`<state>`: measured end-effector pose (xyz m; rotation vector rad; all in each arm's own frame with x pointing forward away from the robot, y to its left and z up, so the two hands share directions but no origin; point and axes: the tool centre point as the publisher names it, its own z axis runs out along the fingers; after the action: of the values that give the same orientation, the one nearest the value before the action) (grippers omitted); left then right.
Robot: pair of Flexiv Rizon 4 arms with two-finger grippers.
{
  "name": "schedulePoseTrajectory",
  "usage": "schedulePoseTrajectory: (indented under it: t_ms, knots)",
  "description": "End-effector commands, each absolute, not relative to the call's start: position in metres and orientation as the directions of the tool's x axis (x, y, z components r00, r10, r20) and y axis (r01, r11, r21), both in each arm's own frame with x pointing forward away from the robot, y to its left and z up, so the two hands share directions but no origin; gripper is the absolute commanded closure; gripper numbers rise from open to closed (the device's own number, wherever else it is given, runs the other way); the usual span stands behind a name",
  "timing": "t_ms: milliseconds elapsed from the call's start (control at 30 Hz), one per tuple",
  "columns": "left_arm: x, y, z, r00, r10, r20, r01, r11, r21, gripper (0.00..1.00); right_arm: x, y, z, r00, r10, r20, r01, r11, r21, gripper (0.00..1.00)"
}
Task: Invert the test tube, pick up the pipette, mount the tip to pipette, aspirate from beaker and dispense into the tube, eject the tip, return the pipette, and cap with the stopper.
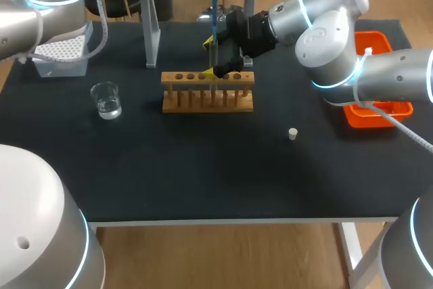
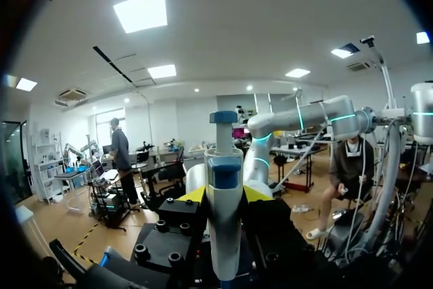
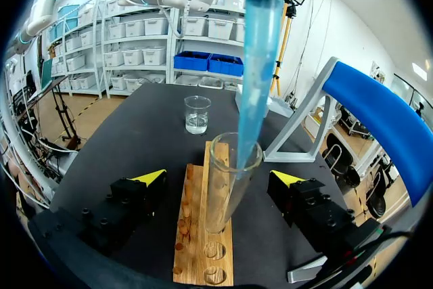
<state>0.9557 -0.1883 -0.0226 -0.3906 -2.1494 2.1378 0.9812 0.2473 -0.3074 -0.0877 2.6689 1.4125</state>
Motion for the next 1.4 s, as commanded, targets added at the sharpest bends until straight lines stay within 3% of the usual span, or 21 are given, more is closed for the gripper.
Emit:
schedulePoseTrajectory:
  t_ms: [33,1400]
  knots:
    - [0.954,-0.187,-0.021,-0.962,0.242,-0.124,0.127,-0.004,-0.992,1.00,0.982,0.247,-0.307,-0.991,0.002,-0.131,-0.107,0.565,0.818,0.00]
    - [0.949,-0.194,-0.026,-0.952,0.281,-0.121,0.126,-0.001,-0.992,1.00,0.982,0.247,-0.307,-0.991,0.002,-0.131,-0.107,0.565,0.818,0.00]
